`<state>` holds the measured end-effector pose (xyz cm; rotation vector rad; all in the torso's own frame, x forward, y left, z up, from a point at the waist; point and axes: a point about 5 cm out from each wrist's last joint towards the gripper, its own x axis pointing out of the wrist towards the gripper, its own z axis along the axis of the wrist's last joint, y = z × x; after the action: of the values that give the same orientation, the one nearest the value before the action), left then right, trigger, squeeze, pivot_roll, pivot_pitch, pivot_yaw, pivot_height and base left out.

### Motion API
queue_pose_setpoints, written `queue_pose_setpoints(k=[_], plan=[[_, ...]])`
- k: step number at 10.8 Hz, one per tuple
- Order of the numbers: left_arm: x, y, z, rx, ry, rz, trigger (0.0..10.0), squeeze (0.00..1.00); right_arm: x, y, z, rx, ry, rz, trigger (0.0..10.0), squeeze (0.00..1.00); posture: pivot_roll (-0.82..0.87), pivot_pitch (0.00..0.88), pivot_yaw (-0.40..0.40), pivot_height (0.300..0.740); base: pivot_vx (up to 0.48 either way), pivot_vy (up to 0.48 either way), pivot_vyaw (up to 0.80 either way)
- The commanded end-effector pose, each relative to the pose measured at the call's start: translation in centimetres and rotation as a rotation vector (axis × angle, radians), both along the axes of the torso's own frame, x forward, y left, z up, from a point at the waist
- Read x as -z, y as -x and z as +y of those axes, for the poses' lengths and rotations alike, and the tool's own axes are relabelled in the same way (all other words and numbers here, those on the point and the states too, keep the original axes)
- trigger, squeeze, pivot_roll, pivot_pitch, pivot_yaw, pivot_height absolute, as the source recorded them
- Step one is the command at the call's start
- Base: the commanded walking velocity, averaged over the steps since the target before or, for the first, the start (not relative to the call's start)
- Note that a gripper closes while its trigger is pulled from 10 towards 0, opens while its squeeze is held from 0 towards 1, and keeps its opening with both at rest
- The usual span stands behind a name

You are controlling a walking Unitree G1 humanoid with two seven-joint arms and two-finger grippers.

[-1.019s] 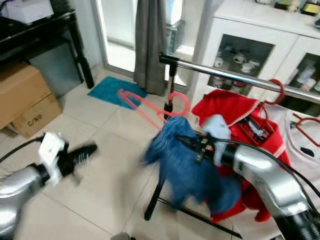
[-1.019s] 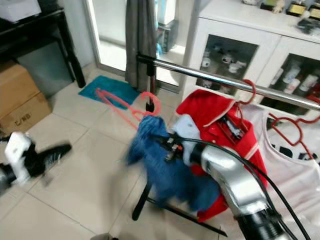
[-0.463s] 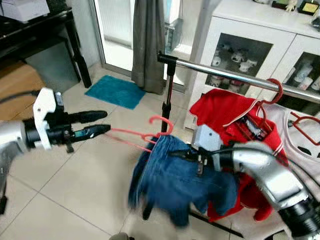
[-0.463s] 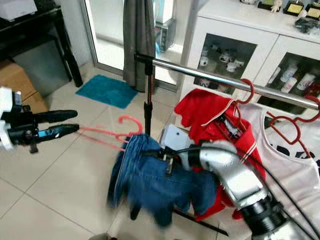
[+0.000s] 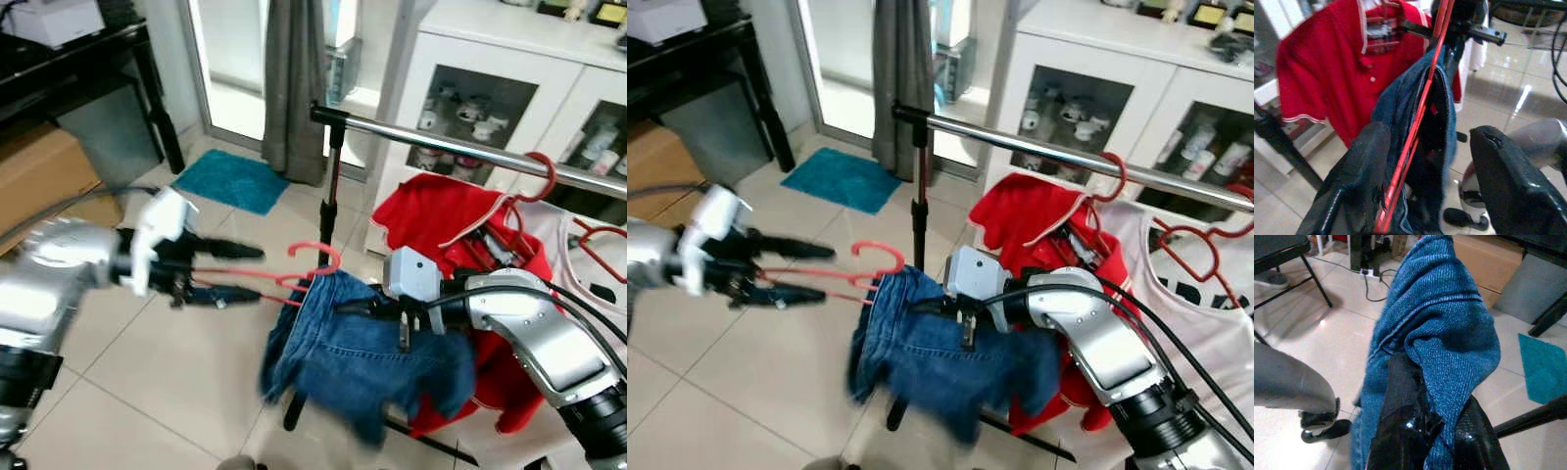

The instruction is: Hang hanger

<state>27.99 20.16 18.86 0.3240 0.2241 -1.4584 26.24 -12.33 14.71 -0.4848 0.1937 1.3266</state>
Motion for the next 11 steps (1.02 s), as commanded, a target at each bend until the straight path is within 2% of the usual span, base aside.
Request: queue_pose_setpoints(k=[1, 2, 3, 4, 6, 11], plan=[[0.1, -0.3, -0.6, 0.052, -0.047, -0.026, 10.0, 0.00, -1.2, -0.1, 0.2, -0.035, -0.014, -0.051, 0.0, 0.00, 0.01, 0.000, 0.018, 0.740, 0.000, 0.000, 0.00], [1.2, -0.6, -1.0, 0.093, -0.108, -0.039, 10.0, 0.00, -1.2, 0.2, 0.4, -0.052, -0.015, -0.049, 0.0, 0.00, 0.00, 0.000, 0.023, 0.740, 0.000, 0.000, 0.00], [1.5, -1.0, -1.5, 0.108, -0.106, -0.050, 9.7, 0.00, -1.3, 0.4, 0.4, -0.059, -0.015, -0.047, 0.0, 0.00, 0.00, 0.000, 0.018, 0.740, 0.000, 0.000, 0.00], [1.5, -1.4, -2.1, 0.109, -0.092, -0.079, 0.0, 0.00, -1.3, 0.6, 0.4, -0.068, -0.013, -0.040, 0.0, 0.00, 0.00, 0.000, 0.010, 0.740, 0.000, 0.000, 0.00], [1.5, -2.7, -3.4, 0.064, -0.049, -0.210, 0.0, 0.00, -1.4, 0.7, 0.2, -0.095, 0.010, -0.033, 0.0, 0.00, 0.00, 0.000, 0.016, 0.740, 0.000, 0.000, 0.00], [3.2, -1.8, -5.3, 0.208, -0.040, -0.182, 0.0, 0.00, -1.9, 0.9, 0.0, -0.129, 0.039, -0.033, 0.0, 0.00, -0.02, 0.000, 0.021, 0.740, 0.000, 0.000, 0.00]])
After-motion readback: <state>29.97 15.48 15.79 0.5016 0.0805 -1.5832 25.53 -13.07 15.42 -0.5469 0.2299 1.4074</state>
